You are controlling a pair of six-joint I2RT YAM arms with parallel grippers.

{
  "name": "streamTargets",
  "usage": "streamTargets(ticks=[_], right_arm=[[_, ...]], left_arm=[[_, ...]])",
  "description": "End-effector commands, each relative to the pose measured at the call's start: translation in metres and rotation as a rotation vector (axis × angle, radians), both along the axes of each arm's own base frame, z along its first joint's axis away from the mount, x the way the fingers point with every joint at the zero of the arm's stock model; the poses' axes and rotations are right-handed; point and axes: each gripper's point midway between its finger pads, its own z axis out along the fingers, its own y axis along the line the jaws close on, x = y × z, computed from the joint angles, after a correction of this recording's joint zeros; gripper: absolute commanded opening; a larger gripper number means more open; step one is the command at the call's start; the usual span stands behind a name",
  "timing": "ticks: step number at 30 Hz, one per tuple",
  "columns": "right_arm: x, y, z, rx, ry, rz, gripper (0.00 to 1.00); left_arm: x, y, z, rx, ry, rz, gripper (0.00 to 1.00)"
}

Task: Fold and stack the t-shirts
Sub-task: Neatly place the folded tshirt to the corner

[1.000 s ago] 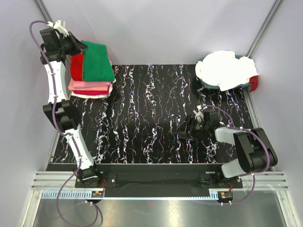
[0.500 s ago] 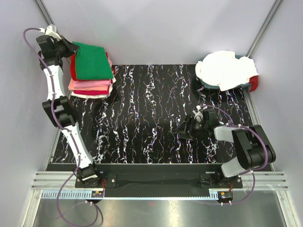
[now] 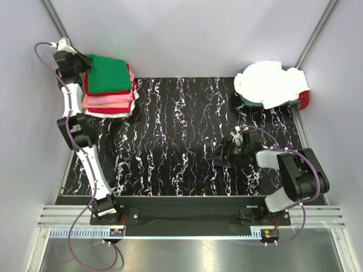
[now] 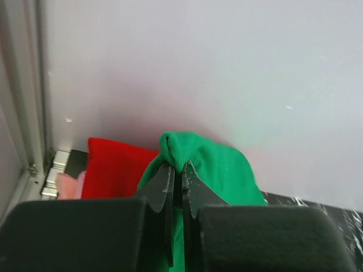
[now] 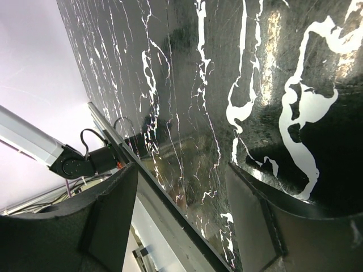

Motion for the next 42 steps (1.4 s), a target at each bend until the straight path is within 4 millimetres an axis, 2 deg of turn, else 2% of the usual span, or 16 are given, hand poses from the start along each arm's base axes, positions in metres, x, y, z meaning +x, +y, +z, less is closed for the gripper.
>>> streamTargets(ticks=[1, 7, 10, 11, 16, 17, 18, 19, 20, 22, 24, 31, 32, 34, 38, 42], right_arm=[[0.013, 0.004, 0.01, 0.019, -0.038, 0.004, 0.7], [0.014, 0.004, 0.009, 0.019, -0.027, 0.006, 0.7], [0.014, 0.004, 0.009, 0.019, -0.027, 0.008, 0.7], [0.014, 0.004, 0.009, 0.019, -0.026, 0.007, 0.7], [0.014, 0.004, 0.01, 0.02, -0.031, 0.005, 0.69], [0.014, 0.004, 0.01, 0.02, -0.035, 0.006, 0.69], [0.013, 0.004, 0.01, 0.021, -0.034, 0.005, 0.7], [0.014, 0.005, 0.011, 0.023, -0.039, 0.008, 0.69], [0.014, 0.004, 0.012, 0.023, -0.043, 0.007, 0.7], [0.013, 0.004, 0.013, 0.026, -0.047, 0.007, 0.7], [0.012, 0.004, 0.013, 0.027, -0.054, 0.007, 0.7], [0.011, 0.004, 0.016, 0.032, -0.067, 0.009, 0.7], [0.011, 0.004, 0.016, 0.033, -0.067, 0.01, 0.7], [0.011, 0.004, 0.016, 0.033, -0.066, 0.009, 0.69], [0.011, 0.004, 0.016, 0.034, -0.066, 0.008, 0.69], [0.011, 0.004, 0.015, 0.035, -0.062, 0.009, 0.7]], left_arm=[[0.013, 0.021, 0.055, 0.103, -0.197, 0.118, 0.0], [0.02, 0.049, 0.044, 0.132, -0.225, 0.241, 0.0], [0.02, 0.051, 0.046, 0.14, -0.238, 0.247, 0.3], [0.019, 0.05, 0.046, 0.137, -0.227, 0.246, 0.59], [0.003, 0.046, 0.057, 0.185, -0.154, 0.264, 0.99], [-0.009, 0.047, 0.08, 0.198, -0.161, 0.298, 0.99], [-0.015, 0.047, 0.086, 0.201, -0.16, 0.309, 0.99], [-0.02, 0.046, 0.071, 0.195, -0.119, 0.312, 0.99], [-0.032, 0.044, 0.098, 0.206, -0.148, 0.328, 0.99], [-0.041, 0.039, 0.09, 0.206, -0.113, 0.325, 0.99], [-0.056, 0.035, 0.11, 0.201, -0.141, 0.351, 0.99], [-0.057, -0.002, 0.116, 0.129, -0.151, 0.233, 0.96], [-0.048, -0.005, 0.093, 0.103, -0.105, 0.203, 0.94], [-0.036, -0.017, 0.103, 0.071, -0.135, 0.127, 0.94], [-0.008, -0.022, 0.038, -0.014, -0.045, 0.052, 0.94], [0.007, -0.024, -0.005, -0.084, -0.016, 0.014, 0.94]])
